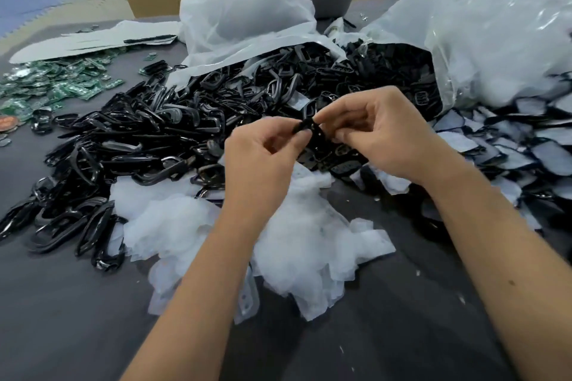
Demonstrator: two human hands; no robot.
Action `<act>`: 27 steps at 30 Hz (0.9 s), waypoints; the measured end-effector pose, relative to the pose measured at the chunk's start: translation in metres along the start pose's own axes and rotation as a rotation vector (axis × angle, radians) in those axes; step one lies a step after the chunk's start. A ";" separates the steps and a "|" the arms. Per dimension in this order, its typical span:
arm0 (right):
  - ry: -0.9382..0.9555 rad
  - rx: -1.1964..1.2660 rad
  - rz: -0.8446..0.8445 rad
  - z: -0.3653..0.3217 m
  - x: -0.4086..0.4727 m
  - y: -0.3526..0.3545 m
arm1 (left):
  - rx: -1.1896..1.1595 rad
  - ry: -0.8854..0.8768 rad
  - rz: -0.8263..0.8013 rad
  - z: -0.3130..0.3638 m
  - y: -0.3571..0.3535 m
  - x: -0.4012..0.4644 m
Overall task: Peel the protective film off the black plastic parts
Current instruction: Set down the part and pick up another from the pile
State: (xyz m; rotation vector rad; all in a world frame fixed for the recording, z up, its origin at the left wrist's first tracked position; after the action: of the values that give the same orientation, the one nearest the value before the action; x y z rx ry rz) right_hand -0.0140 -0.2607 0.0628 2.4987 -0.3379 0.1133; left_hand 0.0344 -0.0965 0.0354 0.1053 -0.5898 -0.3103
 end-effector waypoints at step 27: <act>-0.028 -0.626 0.110 -0.002 0.007 -0.001 | 0.724 -0.176 -0.244 0.013 -0.043 -0.001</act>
State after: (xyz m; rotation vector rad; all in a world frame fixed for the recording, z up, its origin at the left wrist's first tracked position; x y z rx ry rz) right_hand -0.0076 -0.2605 0.0652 1.8642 -0.4442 0.0111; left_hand 0.0150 -0.1366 0.0375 0.8589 -0.8457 -0.3311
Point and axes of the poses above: each hand's wrist, its own x-axis towards the middle knuckle, its own y-axis out of the back of the hand, z = x × y, the point moved 10 cm from there along x, towards the middle knuckle, and after that the axes turned 11 degrees about -y, right-handed, at the moved point
